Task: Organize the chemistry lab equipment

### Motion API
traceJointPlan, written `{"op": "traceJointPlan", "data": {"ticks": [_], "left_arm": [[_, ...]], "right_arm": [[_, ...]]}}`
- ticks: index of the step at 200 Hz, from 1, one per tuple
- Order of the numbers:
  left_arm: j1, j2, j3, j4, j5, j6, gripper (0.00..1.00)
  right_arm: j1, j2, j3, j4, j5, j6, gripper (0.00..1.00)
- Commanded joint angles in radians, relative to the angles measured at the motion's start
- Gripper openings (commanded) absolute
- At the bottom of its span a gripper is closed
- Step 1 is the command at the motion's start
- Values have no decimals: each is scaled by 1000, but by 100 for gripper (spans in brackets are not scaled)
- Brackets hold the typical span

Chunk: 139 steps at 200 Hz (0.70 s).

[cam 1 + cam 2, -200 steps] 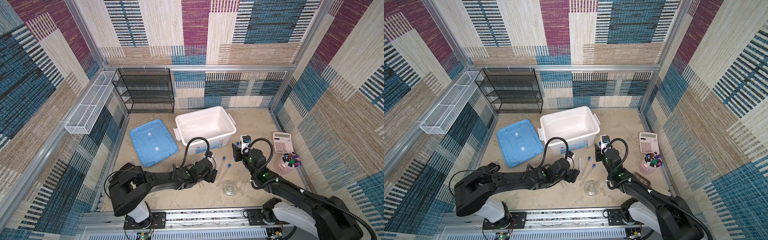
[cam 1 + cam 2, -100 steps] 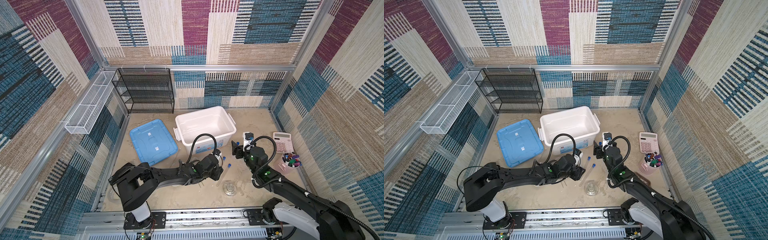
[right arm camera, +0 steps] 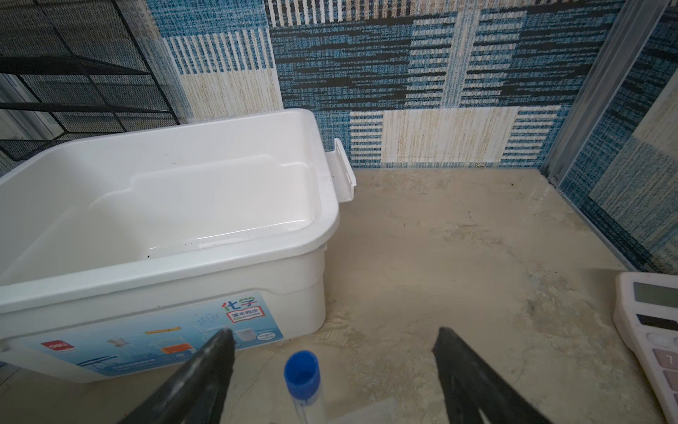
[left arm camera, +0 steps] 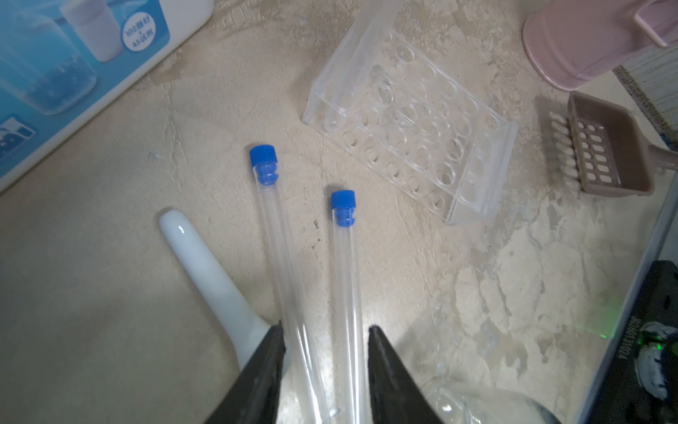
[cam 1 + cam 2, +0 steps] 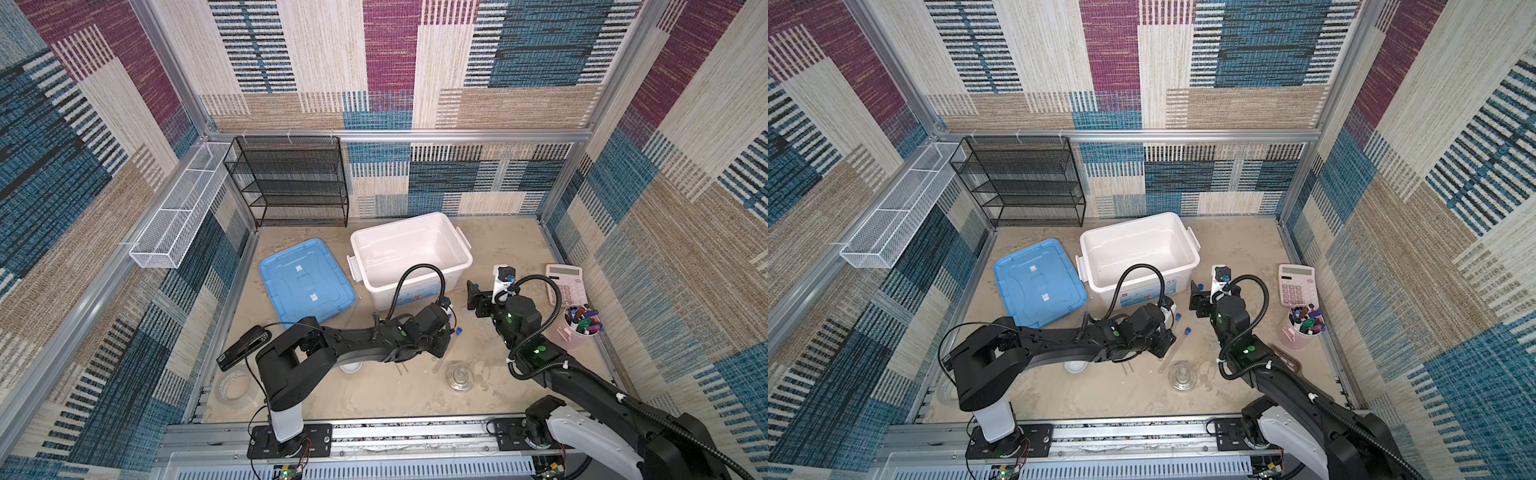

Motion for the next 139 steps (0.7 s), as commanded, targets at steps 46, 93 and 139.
{"op": "traceJointPlan", "data": {"ticks": [46,93,139], "left_arm": [[2,72,87,-94,18,4,38],[1,111,131,-161,-14,-17,36],[1,128,141,-186,-37,-32,34]], "right_arm": [[-8,-38,-17,-13,18,21,88],[-10,-44,-19,-16,17,26,88],[-10,-54,-19,-23,16,30,88]]}}
